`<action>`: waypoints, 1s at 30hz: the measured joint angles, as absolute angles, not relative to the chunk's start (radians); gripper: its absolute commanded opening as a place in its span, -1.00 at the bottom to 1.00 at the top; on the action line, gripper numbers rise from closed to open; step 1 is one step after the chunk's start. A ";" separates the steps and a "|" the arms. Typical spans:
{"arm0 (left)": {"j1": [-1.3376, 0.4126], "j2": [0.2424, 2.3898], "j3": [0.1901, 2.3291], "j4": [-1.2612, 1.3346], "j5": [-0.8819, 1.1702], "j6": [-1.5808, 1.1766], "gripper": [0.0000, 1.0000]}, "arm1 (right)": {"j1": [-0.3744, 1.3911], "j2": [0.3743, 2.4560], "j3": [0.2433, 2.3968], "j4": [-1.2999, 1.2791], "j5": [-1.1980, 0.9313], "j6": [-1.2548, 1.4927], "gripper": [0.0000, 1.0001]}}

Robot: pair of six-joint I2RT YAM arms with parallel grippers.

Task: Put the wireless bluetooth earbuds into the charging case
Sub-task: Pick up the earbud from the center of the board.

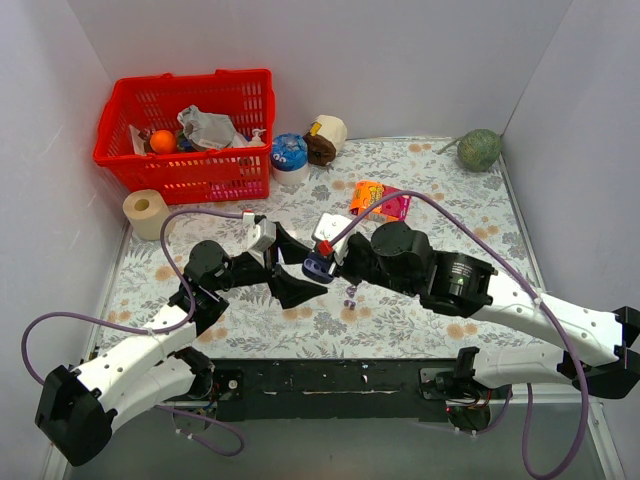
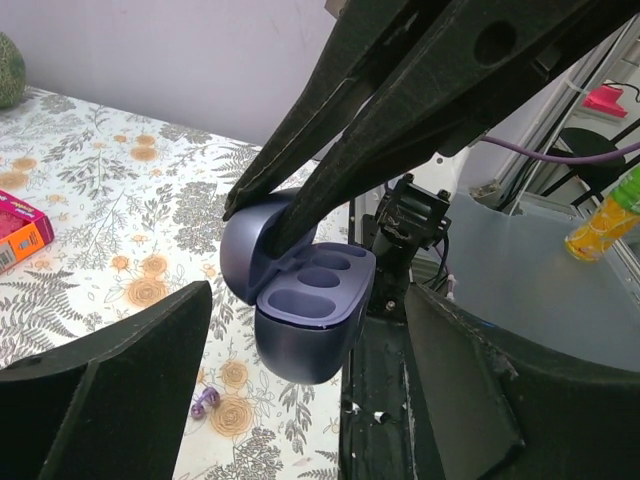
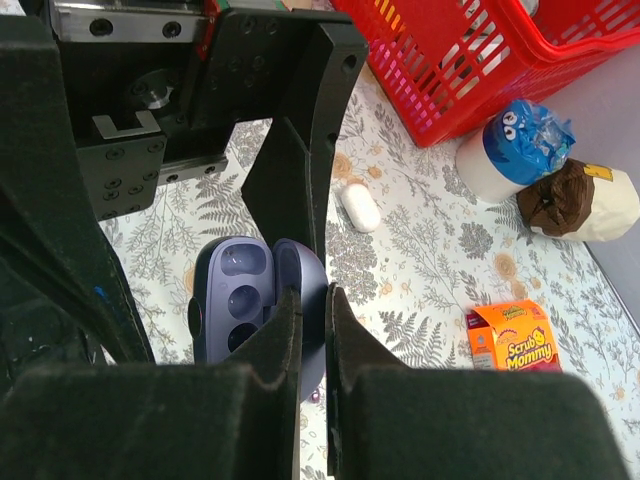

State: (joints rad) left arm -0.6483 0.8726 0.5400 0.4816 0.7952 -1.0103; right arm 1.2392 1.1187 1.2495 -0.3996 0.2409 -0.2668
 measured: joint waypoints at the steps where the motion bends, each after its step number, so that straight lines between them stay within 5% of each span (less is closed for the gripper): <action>1: -0.648 0.873 0.540 0.483 0.799 -1.009 0.43 | 1.240 1.119 1.249 -0.394 0.241 -0.266 -0.97; 9: -0.648 0.875 0.540 0.502 0.831 -0.997 -0.04 | 1.254 1.121 1.249 -0.385 0.241 -0.265 -0.97; 12: -0.648 0.879 0.540 0.507 0.839 -0.997 -0.39 | 1.258 1.121 1.249 -0.385 0.243 -0.265 -0.97; 18: -0.648 0.890 0.540 0.511 0.862 -0.996 -0.66 | 1.260 1.121 1.249 -0.388 0.254 -0.268 -0.97; 21: -0.648 0.890 0.540 0.516 0.862 -1.001 -0.97 | 1.264 1.121 1.248 -0.386 0.260 -0.268 -0.97; 24: -0.648 0.890 0.540 0.517 0.862 -1.002 -1.00 | 1.266 1.121 1.249 -0.386 0.263 -0.267 -0.95; 26: -0.648 0.889 0.538 0.518 0.861 -1.002 -1.00 | 1.266 1.121 1.249 -0.385 0.264 -0.263 -0.25; 30: -0.648 0.880 0.527 0.530 0.845 -1.002 -1.00 | 1.269 1.121 1.249 -0.373 0.275 -0.216 0.33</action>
